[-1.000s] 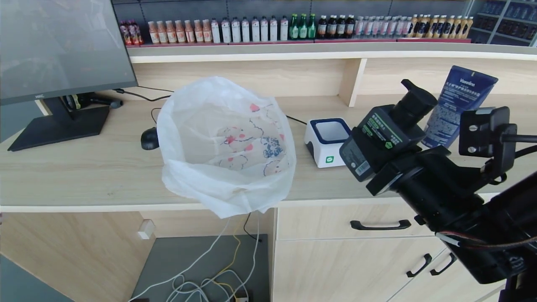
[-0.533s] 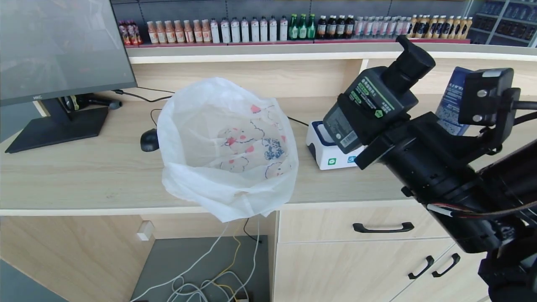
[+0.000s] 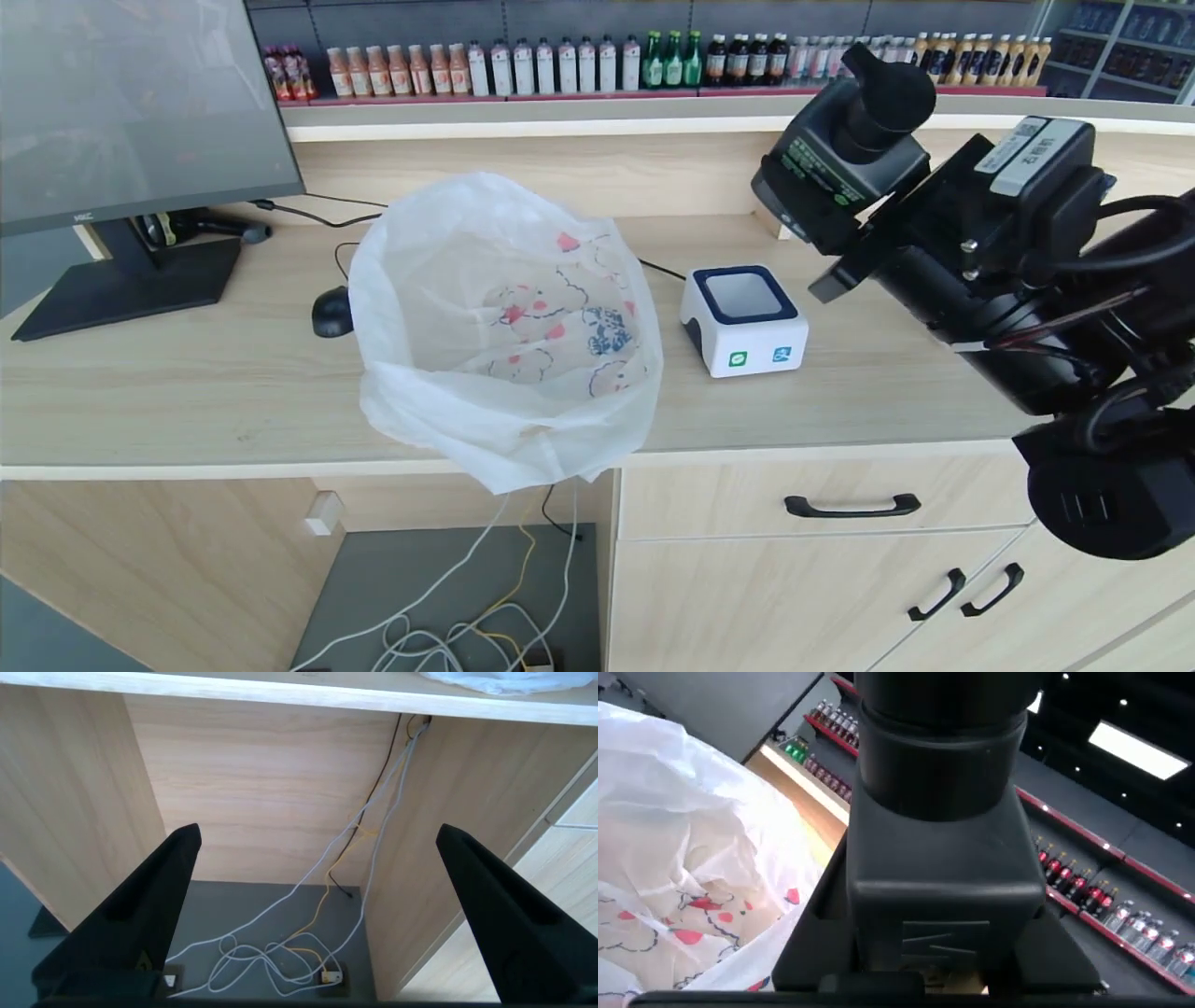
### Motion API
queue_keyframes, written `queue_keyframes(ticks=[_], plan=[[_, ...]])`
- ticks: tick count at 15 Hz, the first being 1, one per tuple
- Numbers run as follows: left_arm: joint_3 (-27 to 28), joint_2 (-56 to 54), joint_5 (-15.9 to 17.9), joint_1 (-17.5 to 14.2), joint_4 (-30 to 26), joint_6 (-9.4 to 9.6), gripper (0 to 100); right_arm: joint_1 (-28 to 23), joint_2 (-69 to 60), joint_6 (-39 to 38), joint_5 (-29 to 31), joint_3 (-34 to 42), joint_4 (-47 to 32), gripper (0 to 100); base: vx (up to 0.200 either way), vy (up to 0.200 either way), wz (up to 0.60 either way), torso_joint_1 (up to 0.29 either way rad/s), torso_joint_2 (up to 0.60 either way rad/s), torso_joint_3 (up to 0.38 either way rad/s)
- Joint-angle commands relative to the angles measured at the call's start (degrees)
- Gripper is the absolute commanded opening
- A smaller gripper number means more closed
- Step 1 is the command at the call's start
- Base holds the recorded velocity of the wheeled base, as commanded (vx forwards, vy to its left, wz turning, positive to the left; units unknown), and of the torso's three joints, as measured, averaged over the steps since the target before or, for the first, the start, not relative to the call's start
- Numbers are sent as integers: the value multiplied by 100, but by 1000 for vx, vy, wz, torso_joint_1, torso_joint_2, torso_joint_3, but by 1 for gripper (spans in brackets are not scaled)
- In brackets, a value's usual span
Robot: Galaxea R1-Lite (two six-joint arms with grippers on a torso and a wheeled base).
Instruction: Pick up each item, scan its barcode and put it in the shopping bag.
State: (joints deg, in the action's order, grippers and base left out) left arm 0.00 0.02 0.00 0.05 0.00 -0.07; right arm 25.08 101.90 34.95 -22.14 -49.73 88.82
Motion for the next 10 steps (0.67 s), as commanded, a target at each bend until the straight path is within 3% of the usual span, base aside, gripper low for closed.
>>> queue_keyframes(ticks=[1, 4, 10], plan=[[0, -2, 0, 4, 0, -1, 100, -117, 515, 627, -326, -248, 4, 0, 0, 0, 0, 0, 0, 0], [0, -2, 0, -5, 0, -1, 100, -231, 919, 1708, -1047, -538, 56, 0, 0, 0, 0, 0, 0, 0], [0, -2, 0, -5, 0, -1, 100, -671, 1306, 2271, -1926, -960, 74, 0, 0, 0, 0, 0, 0, 0]])
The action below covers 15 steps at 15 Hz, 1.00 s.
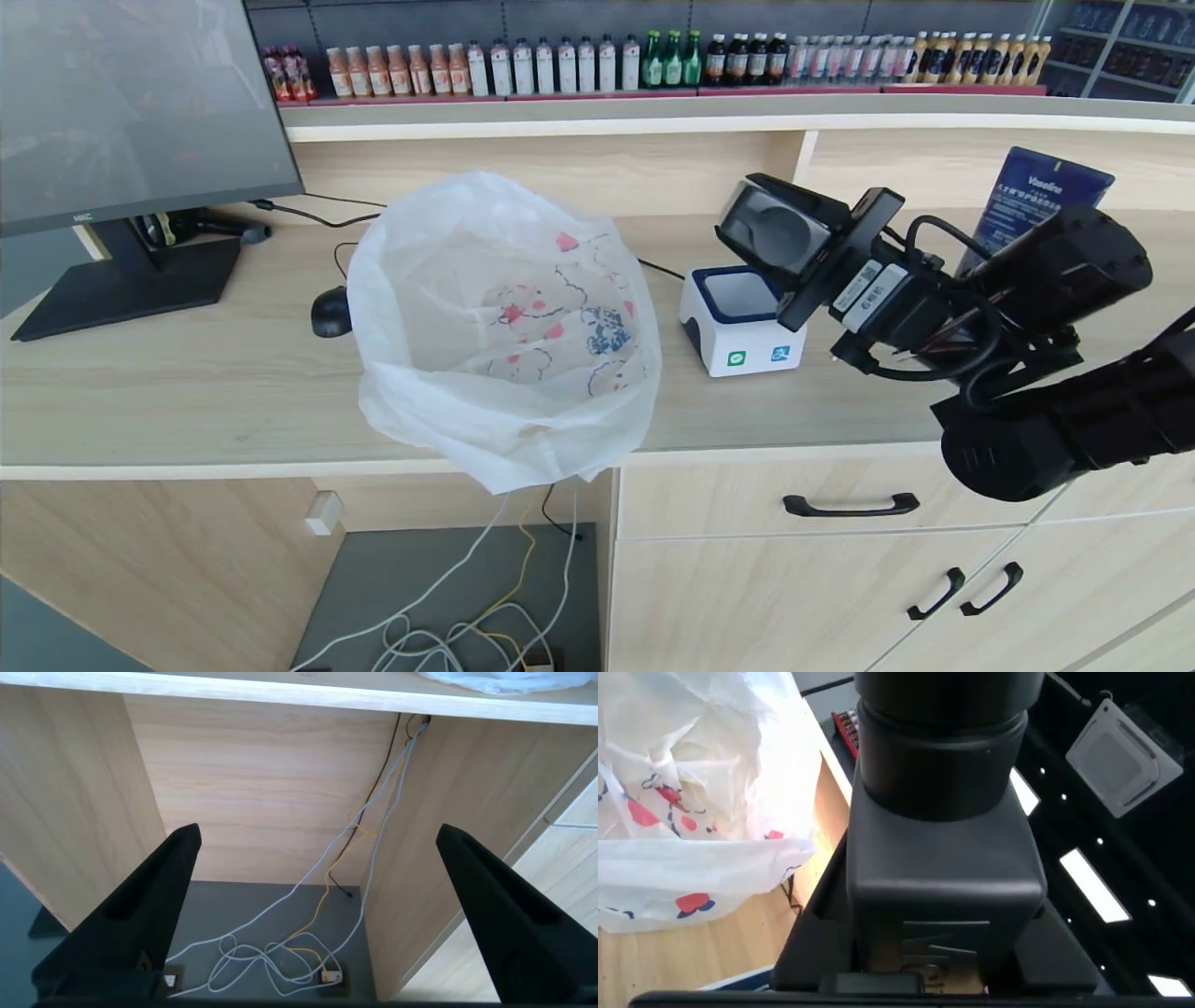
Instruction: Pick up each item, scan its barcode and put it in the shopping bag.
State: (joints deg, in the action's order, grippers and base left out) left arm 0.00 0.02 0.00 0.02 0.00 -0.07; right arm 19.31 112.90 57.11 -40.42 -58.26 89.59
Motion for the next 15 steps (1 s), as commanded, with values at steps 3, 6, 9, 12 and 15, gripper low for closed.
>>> queue_keyframes(ticks=[3, 6, 9, 12, 15], plan=[[0, -2, 0, -2, 0, -1, 100, -120, 514, 160, -422, -256, 41, 0, 0, 0, 0, 0, 0, 0], [0, -2, 0, -2, 0, -1, 100, -112, 646, 292, -537, -265, 41, 0, 0, 0, 0, 0, 0, 0], [0, -2, 0, -2, 0, -1, 100, -112, 786, 423, -695, -247, 41, 0, 0, 0, 0, 0, 0, 0], [0, -2, 0, -2, 0, -1, 100, -112, 830, 415, -712, -291, 41, 0, 0, 0, 0, 0, 0, 0], [0, -2, 0, -2, 0, -1, 100, -112, 883, 415, -712, -300, 41, 0, 0, 0, 0, 0, 0, 0]])
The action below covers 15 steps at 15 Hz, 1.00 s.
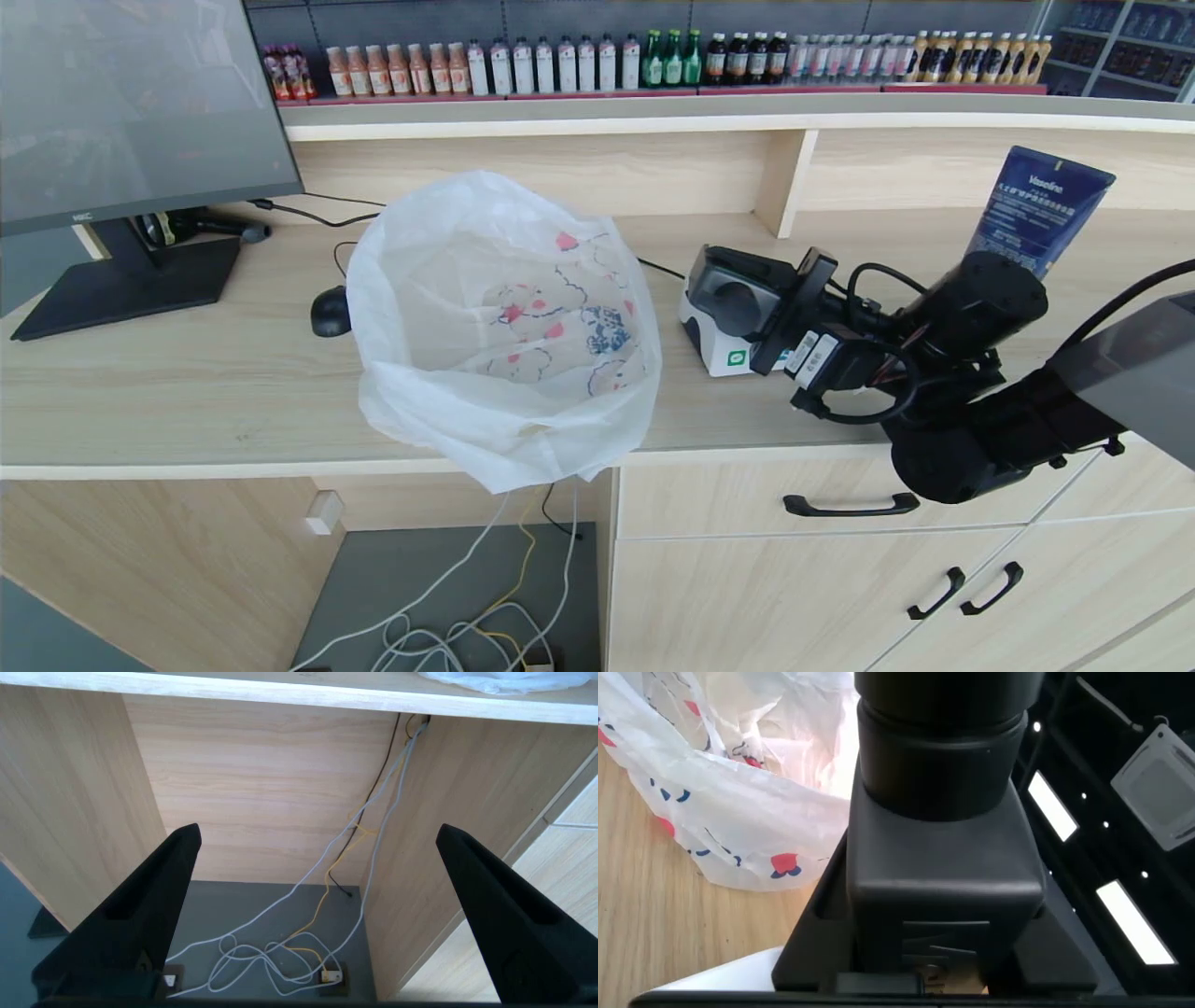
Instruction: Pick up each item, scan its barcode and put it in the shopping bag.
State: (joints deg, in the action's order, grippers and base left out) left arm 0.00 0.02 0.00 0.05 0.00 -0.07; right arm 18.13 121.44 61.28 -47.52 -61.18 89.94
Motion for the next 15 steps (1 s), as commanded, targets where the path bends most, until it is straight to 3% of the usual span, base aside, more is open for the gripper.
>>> queue_keyframes(ticks=[1, 15], plan=[[0, -2, 0, 4, 0, -1, 100, -2, 73, -2, -12, -16, 6, 0, 0, 0, 0, 0, 0, 0], [0, -2, 0, -5, 0, -1, 100, -196, 231, -2, -38, -157, 6, 0, 0, 0, 0, 0, 0, 0]])
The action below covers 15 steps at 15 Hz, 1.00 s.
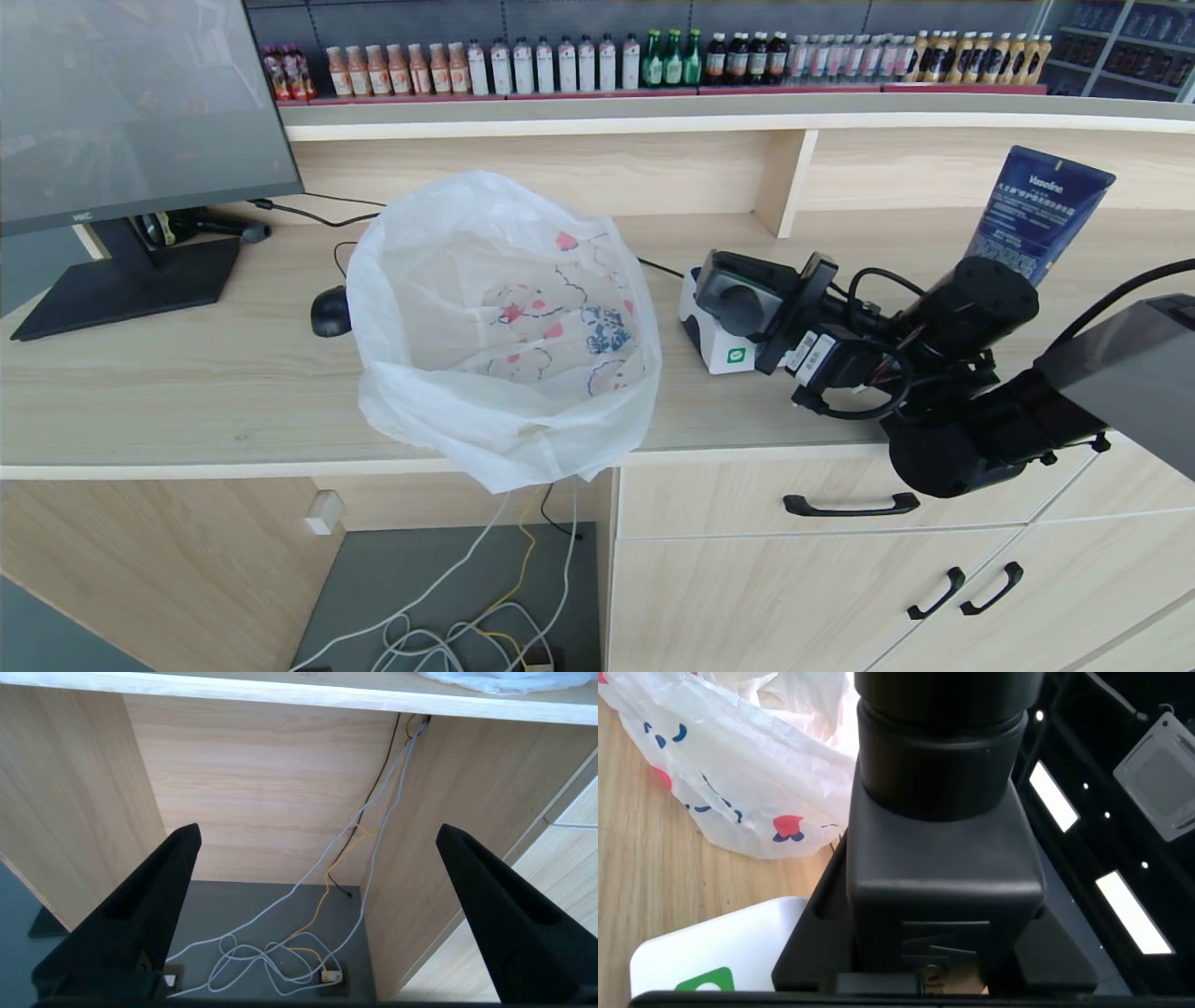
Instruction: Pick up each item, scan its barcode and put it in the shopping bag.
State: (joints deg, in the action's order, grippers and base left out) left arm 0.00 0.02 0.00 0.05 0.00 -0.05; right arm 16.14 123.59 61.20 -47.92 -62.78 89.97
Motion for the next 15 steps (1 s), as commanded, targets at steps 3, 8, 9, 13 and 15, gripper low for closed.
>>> queue_keyframes(ticks=[3, 8, 9, 13, 15], plan=[[0, -2, 0, 4, 0, -4, 100, 3, 78, 15, 2, -6, 3, 0, 0, 0, 0, 0, 0, 0], [0, -2, 0, -5, 0, -4, 100, -6, 69, 6, 11, -6, 3, 0, 0, 0, 0, 0, 0, 0], [0, -2, 0, 4, 0, -4, 100, 3, 60, 6, 11, -6, 3, 0, 0, 0, 0, 0, 0, 0], [0, -2, 0, 4, 0, -4, 100, 3, 25, 6, 20, 12, 3, 0, 0, 0, 0, 0, 0, 0], [0, -2, 0, -5, 0, -4, 100, 21, -45, 6, 37, 29, 3, 0, 0, 0, 0, 0, 0, 0]])
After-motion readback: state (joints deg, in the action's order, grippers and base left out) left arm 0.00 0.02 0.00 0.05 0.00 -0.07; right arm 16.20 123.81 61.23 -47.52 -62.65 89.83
